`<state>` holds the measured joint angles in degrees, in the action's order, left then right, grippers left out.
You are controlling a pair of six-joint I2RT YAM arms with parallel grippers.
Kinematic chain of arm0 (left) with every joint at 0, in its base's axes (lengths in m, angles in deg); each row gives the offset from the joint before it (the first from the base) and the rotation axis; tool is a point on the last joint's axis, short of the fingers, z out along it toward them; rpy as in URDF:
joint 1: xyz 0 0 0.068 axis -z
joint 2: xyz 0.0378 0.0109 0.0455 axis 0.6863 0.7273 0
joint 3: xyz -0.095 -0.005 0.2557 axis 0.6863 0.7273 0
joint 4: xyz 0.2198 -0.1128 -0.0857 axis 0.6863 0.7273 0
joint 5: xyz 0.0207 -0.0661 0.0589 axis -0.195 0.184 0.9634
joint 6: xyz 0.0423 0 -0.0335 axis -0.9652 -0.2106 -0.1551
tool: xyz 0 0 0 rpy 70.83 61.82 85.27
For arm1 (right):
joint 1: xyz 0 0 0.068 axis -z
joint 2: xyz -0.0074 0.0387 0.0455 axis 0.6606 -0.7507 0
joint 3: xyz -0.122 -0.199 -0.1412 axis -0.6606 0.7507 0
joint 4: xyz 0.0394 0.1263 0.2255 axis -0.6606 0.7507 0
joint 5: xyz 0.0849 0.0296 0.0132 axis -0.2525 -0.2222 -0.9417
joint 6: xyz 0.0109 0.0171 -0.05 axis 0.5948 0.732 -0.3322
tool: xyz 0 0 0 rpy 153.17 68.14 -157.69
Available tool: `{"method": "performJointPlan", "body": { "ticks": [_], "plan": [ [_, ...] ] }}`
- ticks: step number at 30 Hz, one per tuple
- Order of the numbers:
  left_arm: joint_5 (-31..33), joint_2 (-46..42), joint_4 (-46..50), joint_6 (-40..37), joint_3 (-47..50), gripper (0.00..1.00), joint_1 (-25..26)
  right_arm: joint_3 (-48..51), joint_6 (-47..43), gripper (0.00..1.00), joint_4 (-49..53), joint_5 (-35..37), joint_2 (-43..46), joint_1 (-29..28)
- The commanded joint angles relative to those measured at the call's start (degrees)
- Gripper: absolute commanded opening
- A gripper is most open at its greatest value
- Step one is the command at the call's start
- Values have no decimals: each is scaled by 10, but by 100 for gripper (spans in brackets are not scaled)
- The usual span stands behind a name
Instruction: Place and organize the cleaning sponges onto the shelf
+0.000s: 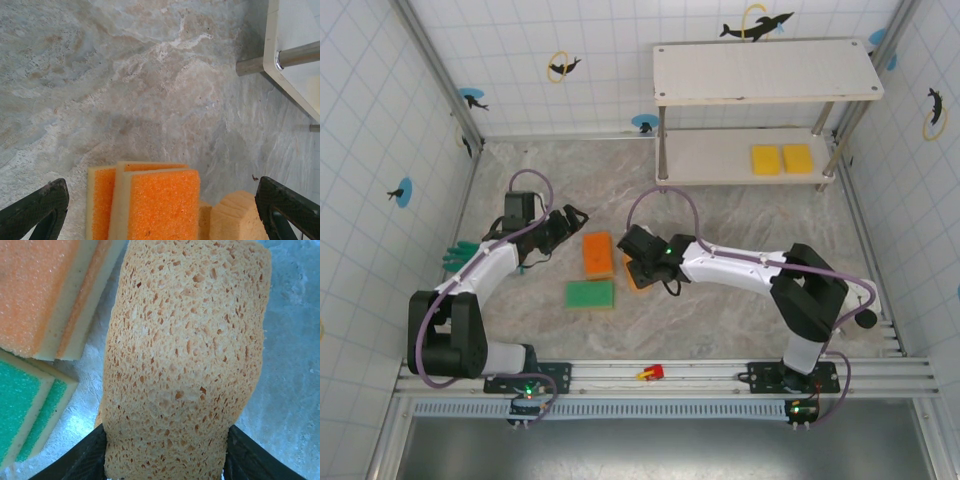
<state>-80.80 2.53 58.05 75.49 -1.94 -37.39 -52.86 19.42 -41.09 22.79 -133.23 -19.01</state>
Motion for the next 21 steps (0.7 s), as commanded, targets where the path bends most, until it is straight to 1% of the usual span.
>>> {"method": "performJointPlan", "body": {
  "ticks": [1,9,21],
  "plan": [
    [-5,2,-7,-5,-4,97,1,15,-8,55,4,18,33,5],
    [-7,3,-7,-7,-6,97,0,42,-9,54,-9,19,59,39],
    [-9,7,-8,-10,-6,97,1,78,-20,54,-28,44,98,95]
  ]
}}
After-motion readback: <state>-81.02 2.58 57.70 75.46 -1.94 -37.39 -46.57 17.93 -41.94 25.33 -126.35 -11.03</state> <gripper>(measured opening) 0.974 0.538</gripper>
